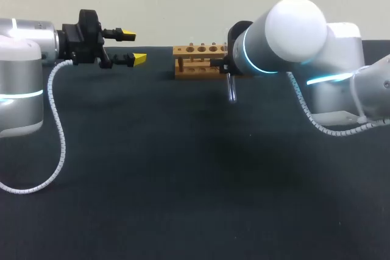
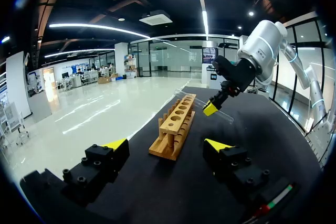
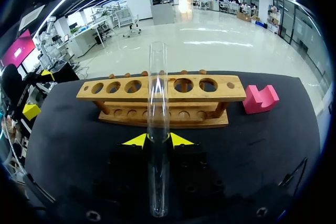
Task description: Grasp the test tube, adjust it, and insert it.
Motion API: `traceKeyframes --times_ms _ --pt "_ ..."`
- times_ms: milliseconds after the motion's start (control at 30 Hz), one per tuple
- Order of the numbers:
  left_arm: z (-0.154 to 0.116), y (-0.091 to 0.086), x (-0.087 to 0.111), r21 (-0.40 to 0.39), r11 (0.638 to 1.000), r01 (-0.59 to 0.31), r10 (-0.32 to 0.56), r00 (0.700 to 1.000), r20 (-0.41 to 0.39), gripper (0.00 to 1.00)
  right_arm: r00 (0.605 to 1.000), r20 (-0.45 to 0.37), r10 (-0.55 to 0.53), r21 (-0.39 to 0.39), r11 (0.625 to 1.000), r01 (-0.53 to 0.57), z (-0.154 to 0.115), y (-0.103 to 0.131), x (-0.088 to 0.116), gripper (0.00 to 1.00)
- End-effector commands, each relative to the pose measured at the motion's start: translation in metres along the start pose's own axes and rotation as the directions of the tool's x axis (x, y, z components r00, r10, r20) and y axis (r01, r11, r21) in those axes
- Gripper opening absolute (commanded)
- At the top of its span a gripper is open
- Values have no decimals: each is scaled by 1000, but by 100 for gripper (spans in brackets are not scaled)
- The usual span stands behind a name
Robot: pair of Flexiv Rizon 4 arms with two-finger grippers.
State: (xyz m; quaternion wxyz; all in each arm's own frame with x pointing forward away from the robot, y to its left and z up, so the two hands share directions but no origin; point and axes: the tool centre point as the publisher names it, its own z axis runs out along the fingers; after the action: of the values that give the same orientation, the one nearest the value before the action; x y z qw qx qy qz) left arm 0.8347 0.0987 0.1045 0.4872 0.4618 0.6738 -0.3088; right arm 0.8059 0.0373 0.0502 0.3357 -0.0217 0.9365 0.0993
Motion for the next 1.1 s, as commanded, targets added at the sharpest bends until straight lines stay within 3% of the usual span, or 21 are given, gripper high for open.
traceKeyframes --times_ms 33,800,1100 --pt "1 2 0 4 1000 1 -1 1000 -2 100 1000 -26 0 -1 1000 0 0 0 -1 0" --pt "1 2 0 4 1000 1 -1 1000 -2 100 997 -75 -2 -8 1000 1 2 2 6 0" --pt "1 2 0 4 1000 1 -1 1000 -2 100 999 -31 35 36 999 -34 -13 -5 3 0"
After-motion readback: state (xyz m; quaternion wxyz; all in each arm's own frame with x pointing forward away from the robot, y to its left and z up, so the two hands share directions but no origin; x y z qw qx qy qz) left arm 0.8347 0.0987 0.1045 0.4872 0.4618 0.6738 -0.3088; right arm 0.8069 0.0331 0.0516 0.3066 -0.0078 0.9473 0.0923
